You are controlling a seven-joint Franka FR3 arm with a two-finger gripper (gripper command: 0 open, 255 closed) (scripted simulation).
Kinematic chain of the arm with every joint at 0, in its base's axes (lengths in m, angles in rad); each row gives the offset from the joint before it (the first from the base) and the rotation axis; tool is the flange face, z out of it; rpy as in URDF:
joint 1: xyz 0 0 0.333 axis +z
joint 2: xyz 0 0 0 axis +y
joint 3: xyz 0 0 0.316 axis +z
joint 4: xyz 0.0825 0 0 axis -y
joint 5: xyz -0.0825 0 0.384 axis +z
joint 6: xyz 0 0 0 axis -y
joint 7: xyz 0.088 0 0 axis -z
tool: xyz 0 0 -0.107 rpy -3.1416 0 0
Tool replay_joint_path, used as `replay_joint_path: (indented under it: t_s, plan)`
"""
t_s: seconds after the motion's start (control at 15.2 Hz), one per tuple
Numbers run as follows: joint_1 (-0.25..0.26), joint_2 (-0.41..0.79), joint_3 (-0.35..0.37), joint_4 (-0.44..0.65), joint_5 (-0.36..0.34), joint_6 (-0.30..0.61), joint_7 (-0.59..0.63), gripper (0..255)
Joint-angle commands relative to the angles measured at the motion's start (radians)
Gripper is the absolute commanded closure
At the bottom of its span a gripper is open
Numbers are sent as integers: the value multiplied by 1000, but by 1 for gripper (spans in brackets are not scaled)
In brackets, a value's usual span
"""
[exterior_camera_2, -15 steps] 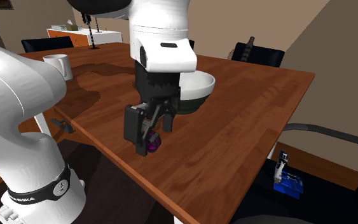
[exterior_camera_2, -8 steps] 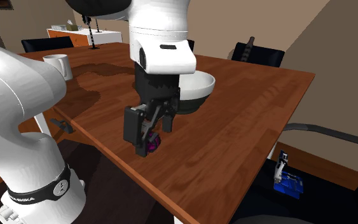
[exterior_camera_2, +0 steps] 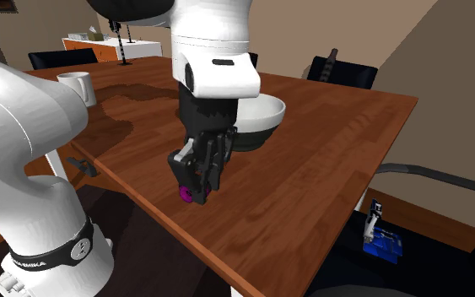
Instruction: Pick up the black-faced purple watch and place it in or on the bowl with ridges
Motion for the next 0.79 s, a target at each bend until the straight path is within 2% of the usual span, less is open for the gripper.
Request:
replay_joint_path:
  t_s: [0.0,0.73]
  plan:
    - [0,0,0,0,0,0,0,255]
    - [-7,-42,-24,112,-20,-153,-2,255]
